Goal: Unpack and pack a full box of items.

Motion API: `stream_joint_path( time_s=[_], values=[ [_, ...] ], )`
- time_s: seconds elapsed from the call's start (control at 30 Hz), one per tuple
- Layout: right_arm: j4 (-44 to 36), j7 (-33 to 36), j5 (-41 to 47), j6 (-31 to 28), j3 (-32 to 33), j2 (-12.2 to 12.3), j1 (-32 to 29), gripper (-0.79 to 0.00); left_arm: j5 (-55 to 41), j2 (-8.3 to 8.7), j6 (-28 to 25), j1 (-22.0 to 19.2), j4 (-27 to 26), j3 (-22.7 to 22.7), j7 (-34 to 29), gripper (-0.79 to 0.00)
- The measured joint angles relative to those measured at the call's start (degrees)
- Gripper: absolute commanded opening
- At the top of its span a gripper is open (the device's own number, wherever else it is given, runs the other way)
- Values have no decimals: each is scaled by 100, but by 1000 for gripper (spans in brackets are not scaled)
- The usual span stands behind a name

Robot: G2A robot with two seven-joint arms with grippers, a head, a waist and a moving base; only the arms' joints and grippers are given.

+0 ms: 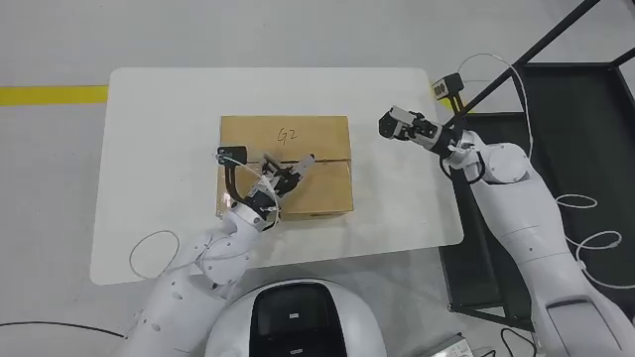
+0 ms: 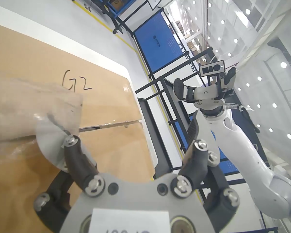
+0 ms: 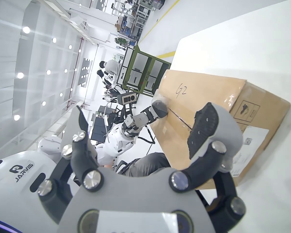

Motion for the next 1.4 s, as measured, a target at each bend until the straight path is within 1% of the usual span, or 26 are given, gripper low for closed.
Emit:
stream_joint_path(
  time_s=[0.27, 0.43, 0.53, 0.63, 0.73, 0.87, 1.13, 1.2, 1.23, 1.3, 1.4],
  values=[
    [-79, -36, -34, 58, 100, 11, -116, 0, 211, -186, -76, -347, 404, 548, 163, 0],
    [-112, -43, -59, 97, 124, 10, -136, 0, 267, -287, -92, -503, 591, 751, 280, 0],
    [-137, -36, -80, 119, 125, 6, -127, 0, 294, -333, -212, -563, 689, 832, 325, 0],
    [-151, -18, -106, 158, 90, -4, -94, 0, 260, -350, -543, -566, 701, 845, 352, 0],
    [-150, -6, -141, 197, 38, -18, -45, 0, 259, -320, -986, -457, 633, 757, 343, 0],
    [-135, 13, -172, 227, -34, -39, 33, 0, 189, -225, -1558, -209, 439, 496, 134, 0],
    [-106, 54, -239, 291, -210, -87, 194, 0, -181, -47, -2219, 283, -31, -171, -201, 0],
    [-86, 61, -254, 302, -261, -102, 242, 0, -376, 11, -2406, 422, -140, -306, -554, 0],
    [-76, 64, -264, 304, -289, -110, 269, 0, -576, 42, -2444, 484, -206, -374, -844, 0],
    [-61, 67, -278, 305, -326, -122, 308, 0, -856, 86, -2441, 539, -325, -494, -1244, 0],
    [-39, 65, -303, 302, -375, -139, 362, 0, -1058, 139, -2436, 622, -477, -648, -1629, 0]
  ],
)
